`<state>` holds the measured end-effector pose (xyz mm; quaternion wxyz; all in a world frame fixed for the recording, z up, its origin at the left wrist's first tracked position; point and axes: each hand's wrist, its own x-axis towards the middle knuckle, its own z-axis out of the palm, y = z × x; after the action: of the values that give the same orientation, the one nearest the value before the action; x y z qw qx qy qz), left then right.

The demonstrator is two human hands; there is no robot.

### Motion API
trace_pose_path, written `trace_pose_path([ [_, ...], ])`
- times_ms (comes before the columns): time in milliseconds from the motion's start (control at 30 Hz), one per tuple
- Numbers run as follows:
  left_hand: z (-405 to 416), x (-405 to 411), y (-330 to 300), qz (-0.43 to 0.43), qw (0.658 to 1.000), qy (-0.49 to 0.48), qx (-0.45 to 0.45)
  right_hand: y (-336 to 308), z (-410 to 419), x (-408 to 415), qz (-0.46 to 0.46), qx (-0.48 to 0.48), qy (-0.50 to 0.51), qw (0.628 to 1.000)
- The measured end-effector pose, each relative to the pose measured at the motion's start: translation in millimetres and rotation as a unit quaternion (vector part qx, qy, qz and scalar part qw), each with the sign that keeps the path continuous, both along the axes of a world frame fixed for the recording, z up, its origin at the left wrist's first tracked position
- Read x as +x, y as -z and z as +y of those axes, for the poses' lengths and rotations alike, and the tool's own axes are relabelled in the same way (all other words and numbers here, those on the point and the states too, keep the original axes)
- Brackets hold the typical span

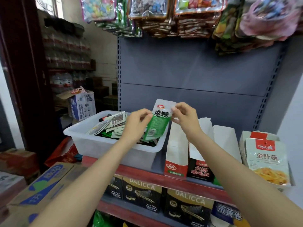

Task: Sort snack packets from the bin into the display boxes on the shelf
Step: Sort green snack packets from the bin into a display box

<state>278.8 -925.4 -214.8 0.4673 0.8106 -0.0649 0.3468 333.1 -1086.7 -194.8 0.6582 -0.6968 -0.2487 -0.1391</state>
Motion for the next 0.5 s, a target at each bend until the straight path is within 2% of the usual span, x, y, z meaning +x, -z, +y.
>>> trace_pose_path([
  [200, -36.4, -12.0, -25.9, -0.016, 0.998, -0.045, 0.035, -1.5, -11.3, -25.7, 0.081, -0.027, -0.019, 0.996],
  [300, -57.3, -14.8, -28.2, -0.009, 0.998, -0.056, 0.038, 1.5, -26.9, -27.3, 0.084, -0.093, 0.052, 0.991],
  [367, -68.7, -14.9, -27.6, 0.002, 0.998, -0.055, 0.029, 2.4, -42.0, -32.5, 0.024, -0.145, 0.134, 0.98],
  [433, -81.6, -13.9, -27.0, 0.01, 1.0, -0.016, 0.0, -0.1, -58.7, -37.6, -0.043, -0.168, 0.182, 0.968],
  [500, -97.9, -15.8, -27.0, 0.012, 0.997, 0.067, -0.031, -4.4, -76.0, -43.6, -0.009, -0.132, 0.124, 0.983],
])
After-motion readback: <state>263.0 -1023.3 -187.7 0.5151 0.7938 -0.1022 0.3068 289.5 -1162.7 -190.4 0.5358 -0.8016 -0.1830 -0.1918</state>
